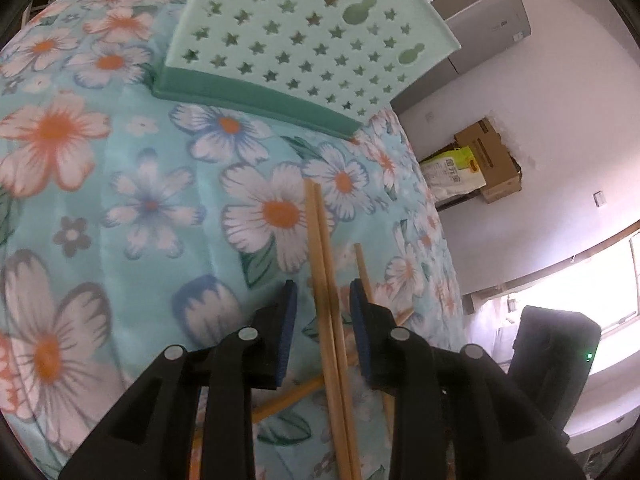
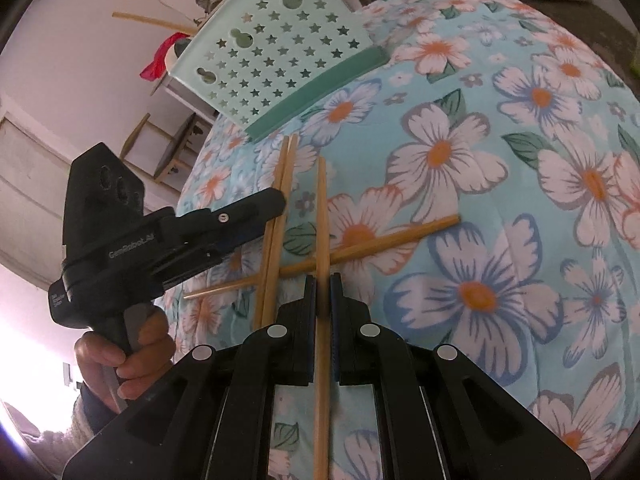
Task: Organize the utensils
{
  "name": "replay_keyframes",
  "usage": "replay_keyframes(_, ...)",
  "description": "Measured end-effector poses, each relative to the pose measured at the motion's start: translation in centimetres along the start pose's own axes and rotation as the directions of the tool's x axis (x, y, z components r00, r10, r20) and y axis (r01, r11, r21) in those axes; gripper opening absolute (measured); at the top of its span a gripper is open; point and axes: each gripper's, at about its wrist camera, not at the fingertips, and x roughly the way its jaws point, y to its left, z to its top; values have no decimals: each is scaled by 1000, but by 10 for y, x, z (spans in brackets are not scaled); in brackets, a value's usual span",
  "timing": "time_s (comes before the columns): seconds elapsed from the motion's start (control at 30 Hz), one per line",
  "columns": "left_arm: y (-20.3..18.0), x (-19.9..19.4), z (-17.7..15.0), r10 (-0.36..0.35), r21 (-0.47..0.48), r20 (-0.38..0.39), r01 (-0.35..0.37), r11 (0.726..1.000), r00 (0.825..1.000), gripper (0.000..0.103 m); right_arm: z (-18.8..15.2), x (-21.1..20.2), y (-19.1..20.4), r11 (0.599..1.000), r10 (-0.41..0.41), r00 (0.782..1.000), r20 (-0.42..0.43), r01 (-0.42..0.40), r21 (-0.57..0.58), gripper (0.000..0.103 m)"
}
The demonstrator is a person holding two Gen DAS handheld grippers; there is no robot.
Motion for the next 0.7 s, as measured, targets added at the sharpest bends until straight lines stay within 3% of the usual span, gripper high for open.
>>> replay_keyframes(0.07,0,3,-1,3,-5,5,-3,1000,1000,25,0,-1,-1,1000,4,1000,1,-4,6,5)
replay_keyframes(0.23,8,4,-2,-19,-54,16,20,998,1000,10,-1,-6,-7,1000,19,1000,0,-19,25,5)
replay_keyframes(0.5,21,-14,-6,-88,-104,33,91,990,996,6,-3,-8,-8,1000,17,1000,-1,-17,24,5)
replay_keyframes(0.7,35,-34,-11,-99,-145,60,107,984,993,7,-3,-6,-7,1000,12,1000,-2,-12,20,5)
